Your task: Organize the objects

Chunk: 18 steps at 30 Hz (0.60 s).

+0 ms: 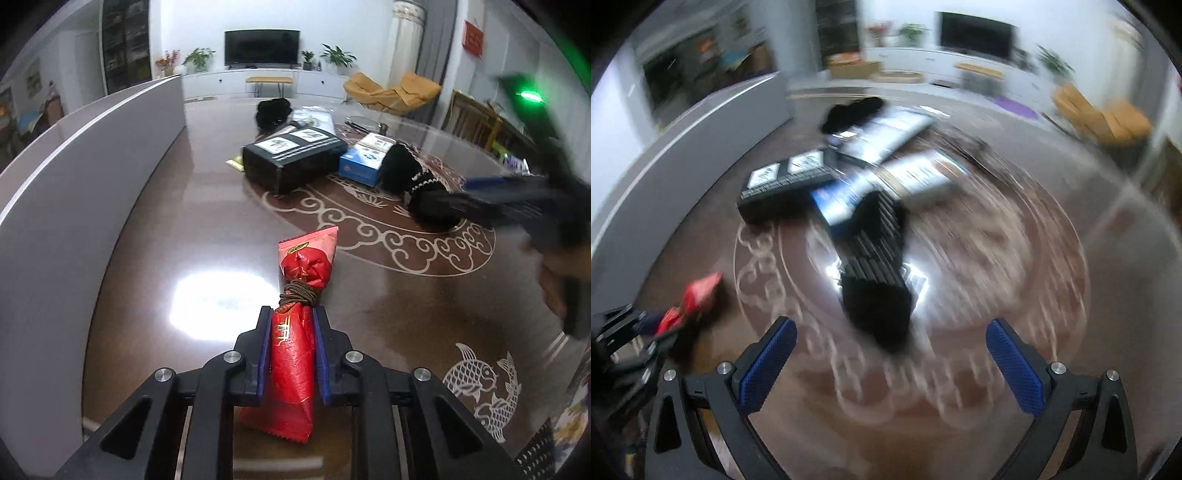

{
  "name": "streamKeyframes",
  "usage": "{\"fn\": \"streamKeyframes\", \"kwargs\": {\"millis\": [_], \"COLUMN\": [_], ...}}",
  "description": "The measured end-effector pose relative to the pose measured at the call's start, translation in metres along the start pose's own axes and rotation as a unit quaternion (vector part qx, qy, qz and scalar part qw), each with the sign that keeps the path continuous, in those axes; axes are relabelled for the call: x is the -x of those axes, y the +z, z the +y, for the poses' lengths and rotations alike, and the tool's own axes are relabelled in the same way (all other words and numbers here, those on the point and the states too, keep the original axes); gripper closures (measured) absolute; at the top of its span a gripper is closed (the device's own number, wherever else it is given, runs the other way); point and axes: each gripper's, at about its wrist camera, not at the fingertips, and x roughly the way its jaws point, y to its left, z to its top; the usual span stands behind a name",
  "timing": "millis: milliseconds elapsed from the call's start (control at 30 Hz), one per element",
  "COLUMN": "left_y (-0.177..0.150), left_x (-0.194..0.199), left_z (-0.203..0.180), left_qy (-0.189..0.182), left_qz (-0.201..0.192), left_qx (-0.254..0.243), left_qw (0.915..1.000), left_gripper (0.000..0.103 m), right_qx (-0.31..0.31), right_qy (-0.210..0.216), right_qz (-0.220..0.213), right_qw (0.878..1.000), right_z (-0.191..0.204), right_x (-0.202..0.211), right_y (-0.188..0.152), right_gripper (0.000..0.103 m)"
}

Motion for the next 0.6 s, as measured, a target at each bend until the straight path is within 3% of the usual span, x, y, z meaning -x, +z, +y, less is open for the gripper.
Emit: {"fn": "streamKeyframes", "kwargs": {"millis": [33,100,133,433,600], "left_y": [-0.002,-0.003,-0.004,0.000,0.018], "left_x": [0.004,0.014,0.020,0.077,0.128], "left_z": [0.003,0.006,0.009,0.019,0.061], "left_qy": [-0.003,-0.007,-0.010,-0.067,-0.074], "left_qz": [-0.004,-0.013,-0.020,-0.080,-0.121], "left_qx": [0.004,0.004,0.002,0.032,0.076], "left_qw": [1.0000,0.9999,0.9998,0.9941,0.9871], "left_gripper": [0.083,0.083,0.083,0.083,0.083], "right_qx": [0.007,0.009,-0.001,-0.069,-0.055], "right_qy": [-0.004,-0.002,0.005,0.054,0.123], "right_qz": [0.004,0.018,0.031,-0.006,-0.035], "right_qw": [1.000,1.000,1.000,0.996,0.990], "right_z": [0.003,0.004,0.001,-0.014,0.039], "right_x": [-0.008,-0.023,-0.029,0.050,0.082], "right_y": [0.009,0.021,0.023,-0.022,0.011], "right_gripper": [0.010,0.038,0.066,0.067,0.067]}}
